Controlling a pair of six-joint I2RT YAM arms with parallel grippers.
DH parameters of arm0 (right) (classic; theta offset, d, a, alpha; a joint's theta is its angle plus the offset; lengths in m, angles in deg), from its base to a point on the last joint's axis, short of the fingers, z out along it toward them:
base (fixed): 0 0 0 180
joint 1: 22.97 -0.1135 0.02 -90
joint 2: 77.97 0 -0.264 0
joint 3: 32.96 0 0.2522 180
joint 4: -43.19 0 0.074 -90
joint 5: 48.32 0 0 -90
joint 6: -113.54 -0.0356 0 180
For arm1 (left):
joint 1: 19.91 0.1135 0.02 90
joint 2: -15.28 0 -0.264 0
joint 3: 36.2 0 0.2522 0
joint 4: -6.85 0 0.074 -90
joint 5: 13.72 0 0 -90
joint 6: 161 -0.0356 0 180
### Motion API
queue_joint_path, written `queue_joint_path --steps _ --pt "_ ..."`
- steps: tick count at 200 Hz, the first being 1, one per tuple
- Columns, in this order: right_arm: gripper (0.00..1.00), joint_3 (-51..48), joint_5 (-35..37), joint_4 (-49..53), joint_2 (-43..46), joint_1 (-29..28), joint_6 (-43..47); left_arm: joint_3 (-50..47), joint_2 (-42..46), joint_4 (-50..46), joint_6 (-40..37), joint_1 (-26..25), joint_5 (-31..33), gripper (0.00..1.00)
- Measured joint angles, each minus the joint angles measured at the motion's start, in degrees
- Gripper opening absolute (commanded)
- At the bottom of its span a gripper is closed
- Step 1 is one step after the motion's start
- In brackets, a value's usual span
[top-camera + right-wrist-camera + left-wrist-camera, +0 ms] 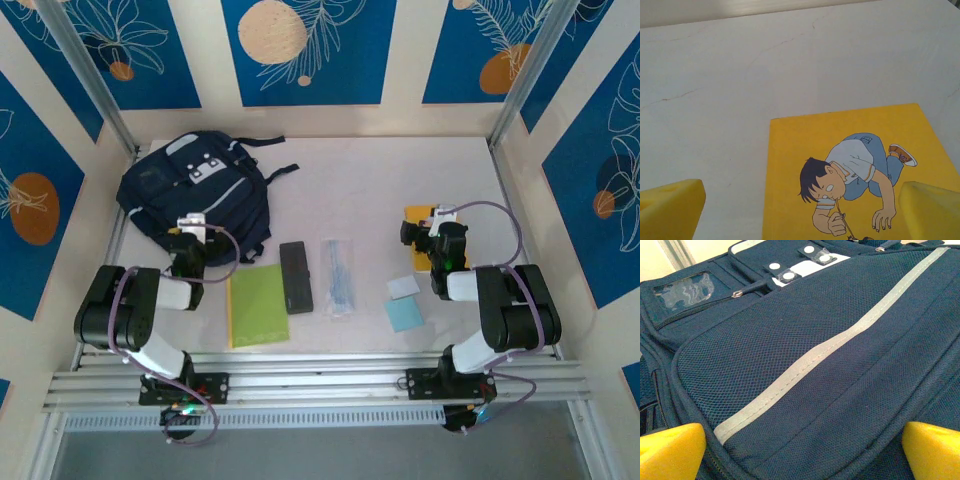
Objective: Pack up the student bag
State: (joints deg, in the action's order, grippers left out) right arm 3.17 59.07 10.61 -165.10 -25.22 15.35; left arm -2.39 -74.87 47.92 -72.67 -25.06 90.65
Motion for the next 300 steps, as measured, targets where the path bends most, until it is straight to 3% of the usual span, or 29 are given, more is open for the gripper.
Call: queue_joint_path --steps 207,232,258,300 --pt "0.99 0.0 0.09 0.07 0.55 -0.7 0.63 0.0 0.79 -0.83 0.02 -0.11 -0.15 1.0" --pt "0.99 1.07 2.23 6.34 4.92 -3.82 1.75 2.34 8.98 -12.15 0.31 -1.46 2.34 1.0" --pt "0.99 9.29 2.58 19.47 10.05 -4.94 0.15 13.03 16.92 -28.94 3.43 -2.03 3.96 1.0" --pt "0.99 25.44 -1.49 38.18 9.51 -6.99 -11.1 27.58 18.47 -54.36 17.77 -3.65 4.79 1.0"
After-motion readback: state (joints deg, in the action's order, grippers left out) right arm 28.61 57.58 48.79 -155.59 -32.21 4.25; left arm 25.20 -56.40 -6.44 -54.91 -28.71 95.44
